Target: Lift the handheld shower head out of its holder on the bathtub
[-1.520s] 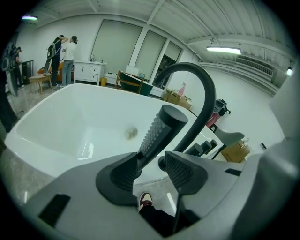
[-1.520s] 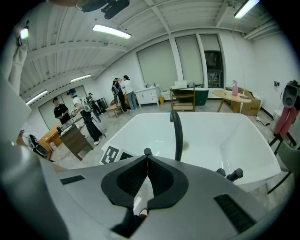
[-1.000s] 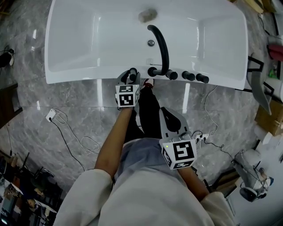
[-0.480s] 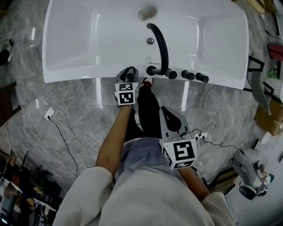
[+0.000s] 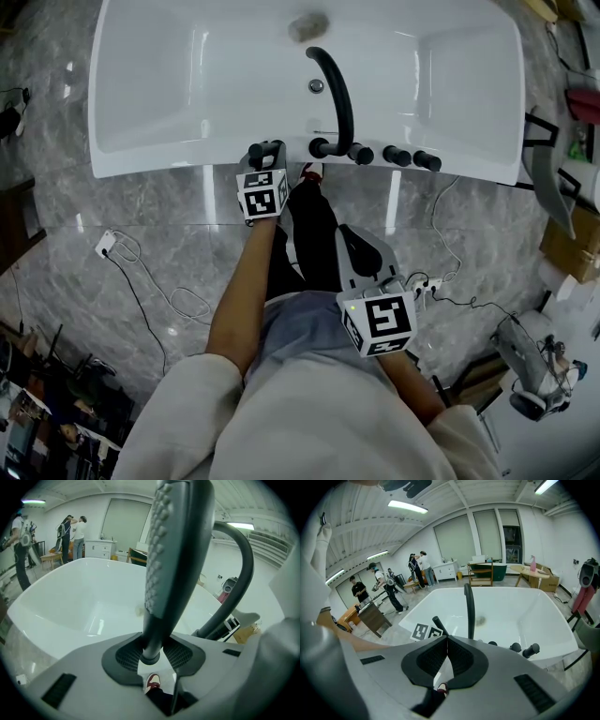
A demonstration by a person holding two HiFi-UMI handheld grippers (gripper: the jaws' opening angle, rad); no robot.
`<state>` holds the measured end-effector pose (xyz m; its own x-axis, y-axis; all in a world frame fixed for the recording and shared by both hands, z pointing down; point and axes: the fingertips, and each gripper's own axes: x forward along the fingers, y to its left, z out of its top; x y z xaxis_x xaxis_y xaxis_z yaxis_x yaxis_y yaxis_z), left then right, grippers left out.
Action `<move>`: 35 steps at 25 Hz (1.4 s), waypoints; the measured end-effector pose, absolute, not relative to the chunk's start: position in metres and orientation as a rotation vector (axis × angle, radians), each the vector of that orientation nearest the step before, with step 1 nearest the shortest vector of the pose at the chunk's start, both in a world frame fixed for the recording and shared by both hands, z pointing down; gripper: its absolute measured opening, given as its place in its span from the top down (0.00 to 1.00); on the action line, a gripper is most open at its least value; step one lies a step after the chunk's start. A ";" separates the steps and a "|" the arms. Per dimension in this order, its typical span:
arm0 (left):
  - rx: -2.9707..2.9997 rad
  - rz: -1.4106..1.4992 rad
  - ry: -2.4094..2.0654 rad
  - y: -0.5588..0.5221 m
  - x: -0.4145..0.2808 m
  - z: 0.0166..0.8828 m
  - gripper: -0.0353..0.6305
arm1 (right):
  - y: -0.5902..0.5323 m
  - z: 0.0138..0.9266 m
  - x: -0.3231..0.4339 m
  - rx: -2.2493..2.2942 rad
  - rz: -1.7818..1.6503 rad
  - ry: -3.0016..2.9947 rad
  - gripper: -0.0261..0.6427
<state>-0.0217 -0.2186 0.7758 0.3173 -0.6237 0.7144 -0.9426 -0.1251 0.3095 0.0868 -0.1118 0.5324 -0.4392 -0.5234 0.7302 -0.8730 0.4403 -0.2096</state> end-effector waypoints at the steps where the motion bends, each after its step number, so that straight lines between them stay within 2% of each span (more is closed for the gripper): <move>1: 1.848 0.552 -1.388 -0.218 -0.021 0.776 0.74 | -0.111 0.532 0.087 1.170 0.785 -2.115 0.94; 35: 1.924 0.481 -1.390 -0.191 -0.042 0.701 0.74 | -0.108 0.508 0.055 1.234 0.752 -2.199 0.94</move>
